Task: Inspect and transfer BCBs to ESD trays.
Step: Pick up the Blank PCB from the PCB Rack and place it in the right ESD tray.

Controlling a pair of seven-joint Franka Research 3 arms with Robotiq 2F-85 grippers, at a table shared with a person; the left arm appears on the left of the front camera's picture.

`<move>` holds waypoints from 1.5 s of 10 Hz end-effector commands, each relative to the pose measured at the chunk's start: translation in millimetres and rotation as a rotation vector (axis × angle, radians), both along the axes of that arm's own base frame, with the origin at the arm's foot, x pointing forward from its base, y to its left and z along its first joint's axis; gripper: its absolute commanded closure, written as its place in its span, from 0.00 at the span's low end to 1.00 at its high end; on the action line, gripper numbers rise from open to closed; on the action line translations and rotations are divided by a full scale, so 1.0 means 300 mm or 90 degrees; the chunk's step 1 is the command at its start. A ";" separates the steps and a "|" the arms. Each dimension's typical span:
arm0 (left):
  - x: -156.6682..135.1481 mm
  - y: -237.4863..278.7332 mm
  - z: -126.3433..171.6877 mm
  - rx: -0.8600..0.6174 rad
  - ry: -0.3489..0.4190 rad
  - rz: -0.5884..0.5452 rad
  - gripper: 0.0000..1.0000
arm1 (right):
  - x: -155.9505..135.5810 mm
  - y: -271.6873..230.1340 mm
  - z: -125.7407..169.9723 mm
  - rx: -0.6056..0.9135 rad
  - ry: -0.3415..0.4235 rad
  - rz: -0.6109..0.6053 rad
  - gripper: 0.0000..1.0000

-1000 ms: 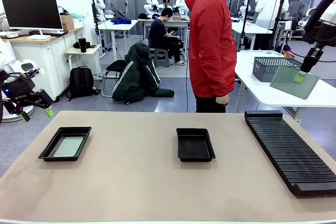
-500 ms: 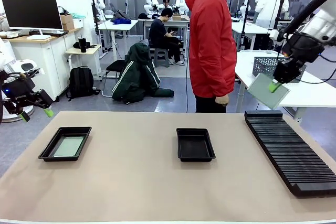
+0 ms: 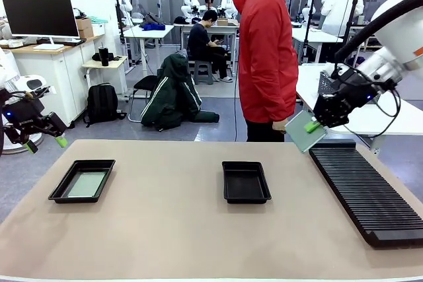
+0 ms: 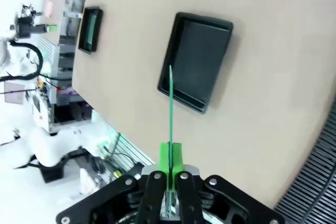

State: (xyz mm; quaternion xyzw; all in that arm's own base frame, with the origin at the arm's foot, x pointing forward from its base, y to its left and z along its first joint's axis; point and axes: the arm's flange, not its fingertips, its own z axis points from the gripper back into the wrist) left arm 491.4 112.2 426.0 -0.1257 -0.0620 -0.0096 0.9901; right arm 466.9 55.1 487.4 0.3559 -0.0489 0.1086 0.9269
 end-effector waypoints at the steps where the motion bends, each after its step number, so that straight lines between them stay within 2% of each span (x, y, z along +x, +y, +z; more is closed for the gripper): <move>1: 0.001 0.001 -0.006 0.000 -0.004 0.004 0.00 | -0.021 0.082 -0.065 0.038 -0.011 -0.049 0.97; 3: 0.001 0.001 -0.006 0.000 -0.004 0.004 0.00 | 0.002 0.139 -0.161 0.076 0.015 -0.061 0.97; 7: 0.001 0.001 -0.006 0.000 -0.004 0.004 0.00 | 0.026 0.234 -0.312 0.125 0.030 -0.082 0.97; 10: 0.001 0.001 -0.006 0.000 -0.004 0.004 0.00 | 0.055 0.303 -0.420 0.138 0.037 -0.067 0.97; 15: 0.001 0.001 -0.006 0.000 -0.004 0.004 0.00 | 0.082 0.375 -0.551 0.136 0.040 -0.088 0.97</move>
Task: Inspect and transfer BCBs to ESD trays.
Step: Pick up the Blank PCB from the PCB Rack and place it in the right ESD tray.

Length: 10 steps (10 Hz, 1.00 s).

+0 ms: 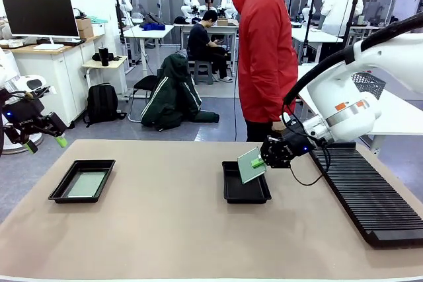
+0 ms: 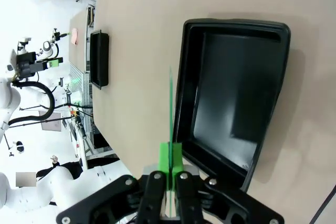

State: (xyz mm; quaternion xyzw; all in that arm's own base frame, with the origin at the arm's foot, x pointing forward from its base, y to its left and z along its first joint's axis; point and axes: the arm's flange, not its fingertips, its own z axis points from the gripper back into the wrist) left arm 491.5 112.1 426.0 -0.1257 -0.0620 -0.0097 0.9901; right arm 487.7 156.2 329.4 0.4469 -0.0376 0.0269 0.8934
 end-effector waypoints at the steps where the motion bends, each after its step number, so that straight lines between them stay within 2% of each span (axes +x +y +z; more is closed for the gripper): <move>1: 0.001 0.001 -0.006 0.000 -0.003 0.004 0.00 | 0.014 0.046 -0.040 0.005 -0.019 -0.010 0.97; 10: 0.001 0.001 -0.006 0.000 -0.003 0.004 0.00 | 0.007 0.139 -0.142 -0.046 -0.014 -0.043 0.97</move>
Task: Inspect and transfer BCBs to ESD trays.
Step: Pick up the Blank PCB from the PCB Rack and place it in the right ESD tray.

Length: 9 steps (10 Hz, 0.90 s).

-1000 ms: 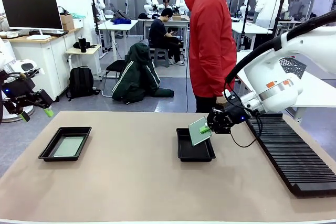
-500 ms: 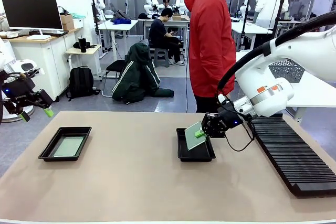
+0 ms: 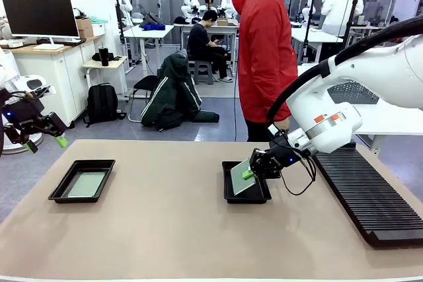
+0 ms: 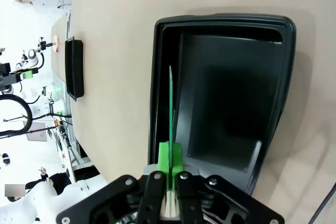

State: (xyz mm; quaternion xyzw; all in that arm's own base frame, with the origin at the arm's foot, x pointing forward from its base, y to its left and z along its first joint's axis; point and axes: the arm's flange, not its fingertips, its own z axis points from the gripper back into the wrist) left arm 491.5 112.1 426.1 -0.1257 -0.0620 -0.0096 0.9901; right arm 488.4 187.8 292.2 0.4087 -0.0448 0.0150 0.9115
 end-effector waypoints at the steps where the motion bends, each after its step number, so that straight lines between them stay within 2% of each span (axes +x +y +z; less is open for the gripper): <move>1: 0.001 0.001 -0.006 0.000 -0.003 0.004 0.00 | 0.005 0.039 -0.024 0.000 -0.012 -0.031 0.97; 7: 0.001 0.001 -0.006 0.000 -0.003 0.004 0.00 | 0.025 0.053 -0.032 -0.032 0.017 -0.038 0.97; 9: 0.001 0.001 -0.006 0.000 -0.003 0.004 0.00 | 0.007 0.026 -0.029 -0.015 0.000 -0.017 0.97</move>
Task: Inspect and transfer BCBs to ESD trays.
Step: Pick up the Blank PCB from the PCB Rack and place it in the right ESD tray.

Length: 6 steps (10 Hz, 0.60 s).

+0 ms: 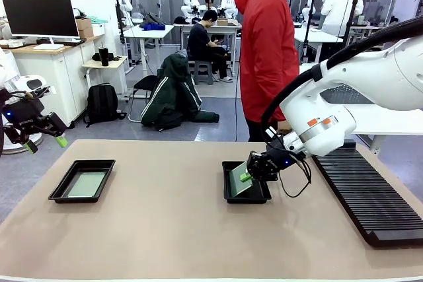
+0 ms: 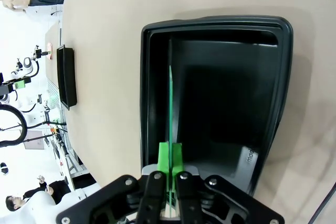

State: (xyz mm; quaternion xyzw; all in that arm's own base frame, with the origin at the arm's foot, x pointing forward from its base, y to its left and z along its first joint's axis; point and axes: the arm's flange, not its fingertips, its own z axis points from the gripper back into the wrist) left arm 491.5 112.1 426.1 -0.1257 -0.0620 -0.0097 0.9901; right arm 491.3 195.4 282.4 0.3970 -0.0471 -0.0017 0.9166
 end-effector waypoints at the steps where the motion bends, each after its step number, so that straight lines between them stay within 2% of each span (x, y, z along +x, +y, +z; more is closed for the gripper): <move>1: 0.001 0.001 -0.006 0.000 -0.003 0.004 0.00 | -0.003 0.000 0.004 0.001 -0.006 0.004 0.97; 4: 0.001 0.001 -0.006 0.000 -0.003 0.004 0.00 | 0.005 0.014 0.023 -0.033 0.004 0.006 0.97; 5: 0.001 0.001 -0.006 0.000 -0.003 0.004 0.00 | 0.005 0.017 0.031 -0.044 0.004 0.005 0.89; 6: 0.001 0.001 -0.006 0.000 -0.003 0.004 0.00 | 0.005 0.018 0.035 -0.046 0.003 0.007 0.89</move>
